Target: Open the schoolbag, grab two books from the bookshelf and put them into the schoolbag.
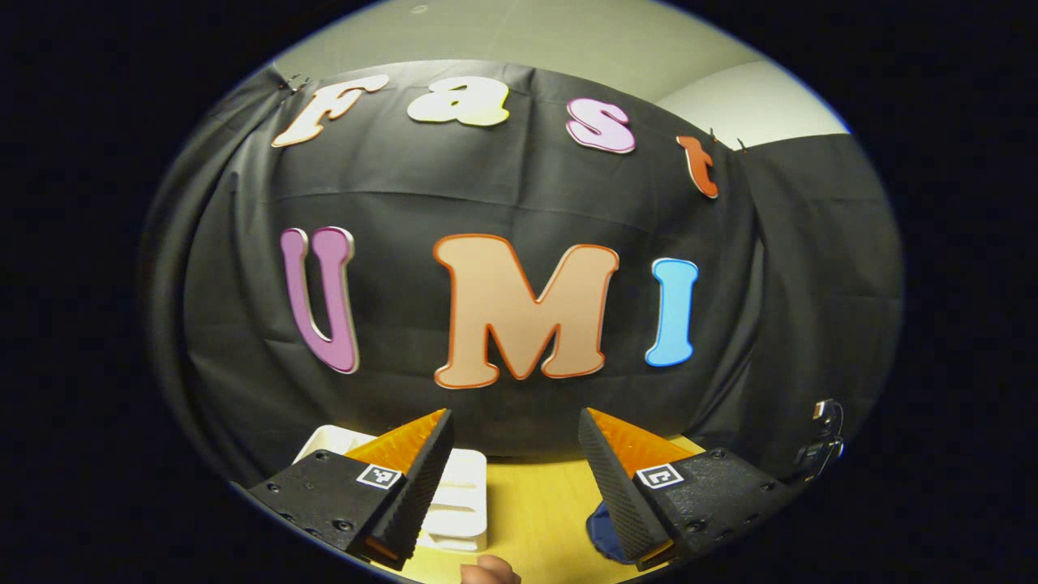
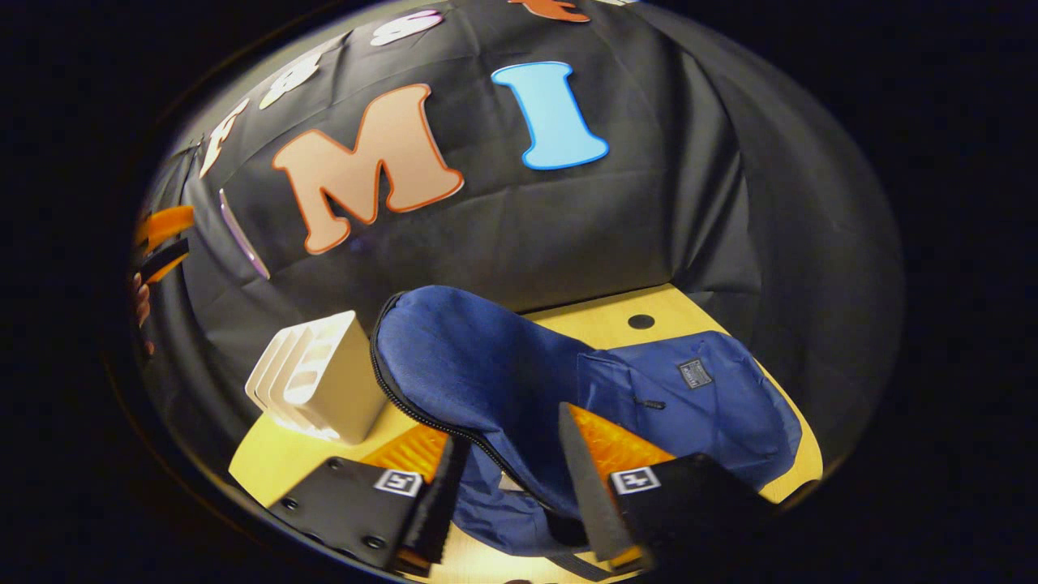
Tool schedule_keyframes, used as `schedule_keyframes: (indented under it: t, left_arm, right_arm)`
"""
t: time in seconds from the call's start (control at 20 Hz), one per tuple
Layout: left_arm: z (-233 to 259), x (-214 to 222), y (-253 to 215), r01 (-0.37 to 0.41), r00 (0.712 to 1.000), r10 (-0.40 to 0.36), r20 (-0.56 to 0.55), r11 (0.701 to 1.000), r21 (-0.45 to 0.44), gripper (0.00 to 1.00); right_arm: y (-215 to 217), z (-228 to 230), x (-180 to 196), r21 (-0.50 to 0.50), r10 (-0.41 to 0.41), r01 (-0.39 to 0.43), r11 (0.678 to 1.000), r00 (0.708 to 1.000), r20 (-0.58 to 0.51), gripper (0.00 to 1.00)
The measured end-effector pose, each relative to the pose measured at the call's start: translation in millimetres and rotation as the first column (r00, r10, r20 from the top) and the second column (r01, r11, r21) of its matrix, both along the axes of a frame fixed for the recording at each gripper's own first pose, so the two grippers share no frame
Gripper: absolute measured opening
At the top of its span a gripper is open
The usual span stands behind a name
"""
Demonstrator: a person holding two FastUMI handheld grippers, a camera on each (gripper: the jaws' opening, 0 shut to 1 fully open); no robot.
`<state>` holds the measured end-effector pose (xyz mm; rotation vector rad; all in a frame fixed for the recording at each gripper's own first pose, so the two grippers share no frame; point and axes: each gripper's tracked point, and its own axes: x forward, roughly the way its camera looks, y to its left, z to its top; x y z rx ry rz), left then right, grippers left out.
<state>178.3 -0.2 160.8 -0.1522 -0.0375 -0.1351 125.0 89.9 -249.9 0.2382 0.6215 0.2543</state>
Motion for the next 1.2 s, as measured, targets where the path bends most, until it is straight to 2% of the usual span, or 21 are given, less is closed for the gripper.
schedule_keyframes:
  t: [0.1, 0.25, 0.35, 0.4, 0.45, 0.55, 0.6, 0.65, 0.7, 0.8, 0.85, 1.05, 1.2]
  left_arm:
    - [0.3, -10.4, 21.8, -0.037, 0.999, 0.037, -0.003, 0.999, -0.01, 0.89]
    - [-8.2, -26.5, 50.3, -0.081, 0.997, 0.081, -0.017, 0.997, -0.002, 0.89]
    - [-16.4, -37.7, 67.9, -0.119, 0.992, 0.119, -0.033, 0.993, 0.016, 0.89]
    - [-20.6, -41.8, 74.1, -0.133, 0.99, 0.134, -0.04, 0.991, 0.018, 0.93]
    - [-25.1, -47.2, 79.7, -0.145, 0.988, 0.146, -0.044, 0.989, 0.02, 0.89]
    - [-36.9, -54.3, 87.6, -0.159, 0.985, 0.161, -0.064, 0.987, 0.033, 0.93]
    - [-45.6, -58.3, 91.5, -0.162, 0.983, 0.165, -0.082, 0.986, 0.044, 0.89]
    - [-54.7, -63.5, 96.4, -0.177, 0.979, 0.181, -0.097, 0.983, 0.053, 0.93]
    - [-62.2, -67.8, 105.7, -0.202, 0.972, 0.207, -0.111, 0.978, 0.059, 0.89]
    - [-79.7, -75.3, 118.2, -0.241, 0.958, 0.248, -0.145, 0.968, 0.065, 0.97]
    - [-85.9, -80.5, 123.0, -0.258, 0.951, 0.265, -0.157, 0.964, 0.067, 0.97]
    - [-87.6, -93.5, 130.3, -0.277, 0.951, 0.285, -0.121, 0.958, 0.076, 0.94]
    - [-92.6, -98.8, 117.9, -0.239, 0.962, 0.253, -0.1, 0.962, 0.133, 0.95]
  right_arm:
    - [6.1, -13.7, -9.8, -0.029, 0.013, -0.013, 0.999, 1.0, -0.012, 0.88]
    - [16.1, -32.1, -28.8, -0.068, 0.03, -0.032, 0.997, 0.999, -0.027, 0.98]
    - [20.9, -44.7, -46.2, -0.114, 0.06, -0.064, 0.991, 0.997, -0.038, 1.0]
    - [22.0, -48.5, -54.7, -0.143, 0.072, -0.077, 0.987, 0.997, -0.04, 1.0]
    - [21.7, -52.6, -61.7, -0.165, 0.079, -0.084, 0.983, 0.996, -0.038, 1.0]
    - [23.3, -52.8, -70.3, -0.192, 0.087, -0.09, 0.977, 0.996, -0.02, 1.0]
    - [22.3, -50.9, -73.8, -0.197, 0.087, -0.088, 0.976, 0.996, -0.01, 1.0]
    - [21.8, -51.1, -77.8, -0.202, 0.088, -0.087, 0.976, 0.996, -0.005, 1.0]
    - [21.0, -51.2, -81.8, -0.208, 0.093, -0.091, 0.974, 0.996, -0.002, 1.0]
    - [20.7, -46.3, -92.3, -0.204, 0.101, -0.099, 0.974, 0.995, 0.001, 1.0]
    - [21.5, -43.6, -99.0, -0.193, 0.102, -0.1, 0.976, 0.995, 0.001, 1.0]
    - [17.7, -11.1, -110.9, -0.154, 0.077, -0.071, 0.985, 0.996, 0.036, 1.0]
    - [16.1, 30.9, -106.3, -0.136, 0.058, -0.044, 0.99, 0.993, 0.105, 1.0]
